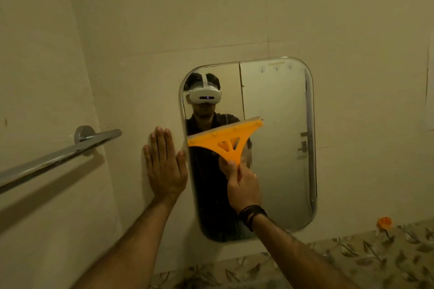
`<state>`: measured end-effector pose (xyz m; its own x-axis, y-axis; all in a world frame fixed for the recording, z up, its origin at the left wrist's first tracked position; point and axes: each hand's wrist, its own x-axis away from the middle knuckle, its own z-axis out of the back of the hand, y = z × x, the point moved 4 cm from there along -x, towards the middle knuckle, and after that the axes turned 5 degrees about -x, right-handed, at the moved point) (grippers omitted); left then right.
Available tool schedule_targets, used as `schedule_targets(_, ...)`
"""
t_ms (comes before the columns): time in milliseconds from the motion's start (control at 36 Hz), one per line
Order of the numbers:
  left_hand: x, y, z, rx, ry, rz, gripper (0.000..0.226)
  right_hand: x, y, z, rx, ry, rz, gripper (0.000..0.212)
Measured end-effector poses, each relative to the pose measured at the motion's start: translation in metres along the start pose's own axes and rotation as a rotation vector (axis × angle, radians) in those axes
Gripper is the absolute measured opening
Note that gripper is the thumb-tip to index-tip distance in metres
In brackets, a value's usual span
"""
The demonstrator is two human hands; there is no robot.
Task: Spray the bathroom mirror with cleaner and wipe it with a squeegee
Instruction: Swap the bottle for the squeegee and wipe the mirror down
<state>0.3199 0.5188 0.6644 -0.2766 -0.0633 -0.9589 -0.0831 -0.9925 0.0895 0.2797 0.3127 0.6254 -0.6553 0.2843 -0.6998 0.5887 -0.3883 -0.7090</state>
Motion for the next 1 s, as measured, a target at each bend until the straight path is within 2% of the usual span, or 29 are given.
schedule_targets(83,-0.001,0.000,-0.001,0.016,-0.002,0.001,0.068,0.022,0.018,-0.001,0.006,0.000,-0.033,0.047)
schedule_targets(167,-0.001,0.001,-0.001,0.013,-0.010,0.002,0.068,0.043,0.037,-0.001,0.022,0.023,-0.070,0.055)
schedule_targets(222,0.000,0.001,-0.002,0.007,-0.010,0.005,0.068,0.056,0.043,0.001,0.027,0.026,-0.087,0.050)
schedule_targets(306,0.000,0.000,-0.003,0.002,-0.012,0.010,0.068,0.066,0.040,0.006,0.020,0.004,-0.084,0.038)
schedule_targets(389,0.000,0.000,-0.003,0.005,-0.022,0.009,0.068,0.065,0.031,0.010,0.025,0.029,-0.037,0.038)
schedule_targets(583,0.001,0.001,0.000,0.021,0.002,0.007,0.066,0.008,-0.026,0.017,-0.079,0.096,0.096,0.038)
schedule_targets(667,0.001,0.000,-0.001,0.009,-0.008,0.007,0.066,-0.034,-0.056,0.012,-0.032,0.095,0.142,0.037)
schedule_targets(750,0.001,-0.001,0.000,-0.001,-0.024,0.010,0.067,-0.062,-0.070,0.007,0.056,0.087,0.122,0.047)
schedule_targets(833,0.007,-0.002,-0.001,-0.005,-0.030,0.004,0.066,-0.065,-0.062,0.001,0.067,0.069,0.108,0.046)
schedule_targets(944,0.022,-0.008,-0.005,-0.010,-0.041,-0.015,0.067,-0.034,-0.034,-0.001,0.007,0.020,0.074,0.031)
schedule_targets(1000,0.025,-0.010,-0.005,-0.004,-0.038,-0.026,0.066,-0.012,-0.018,-0.002,-0.001,0.006,0.055,0.040)
